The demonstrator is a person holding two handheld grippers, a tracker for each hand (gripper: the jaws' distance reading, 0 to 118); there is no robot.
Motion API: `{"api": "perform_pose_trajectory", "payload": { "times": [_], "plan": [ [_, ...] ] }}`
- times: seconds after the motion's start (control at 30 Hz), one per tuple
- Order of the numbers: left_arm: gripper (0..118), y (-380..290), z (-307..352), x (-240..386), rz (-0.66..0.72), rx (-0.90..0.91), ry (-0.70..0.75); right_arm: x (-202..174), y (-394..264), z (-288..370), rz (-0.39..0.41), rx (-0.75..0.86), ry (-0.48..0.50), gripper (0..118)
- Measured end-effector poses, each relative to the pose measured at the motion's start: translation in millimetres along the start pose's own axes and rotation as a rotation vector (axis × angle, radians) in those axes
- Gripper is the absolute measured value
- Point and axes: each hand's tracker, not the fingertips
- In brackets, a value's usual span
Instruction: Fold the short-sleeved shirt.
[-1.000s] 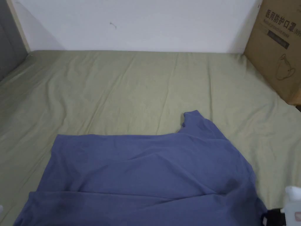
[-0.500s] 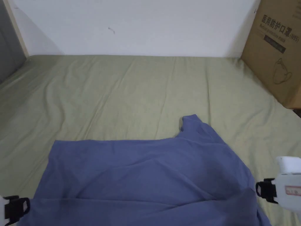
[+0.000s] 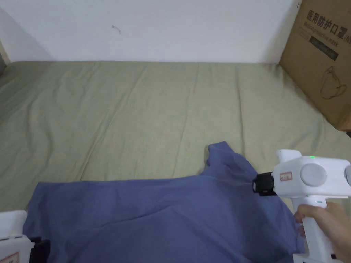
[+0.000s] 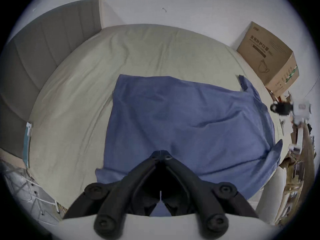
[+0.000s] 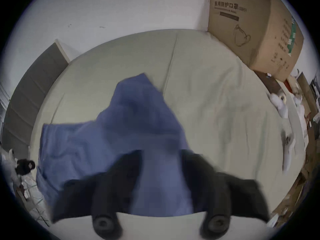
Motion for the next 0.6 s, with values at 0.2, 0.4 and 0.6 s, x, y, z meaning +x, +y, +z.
{"api": "perform_pose_trajectory", "payload": {
  "times": [0.2, 0.4, 0.6],
  "plan": [
    [0, 4, -14, -7, -0.006, -0.049, 0.023, 14, 44, -70, 0.019, -0.088, -0.001, 84],
    [0, 5, -22, -17, 0.025, -0.076, 0.039, 5, 41, -75, 0.039, -0.098, 0.01, 14],
    [0, 10, -22, -24, 0.05, -0.066, 0.046, -6, 45, -49, 0.078, -0.073, 0.023, 0]
  ]
}}
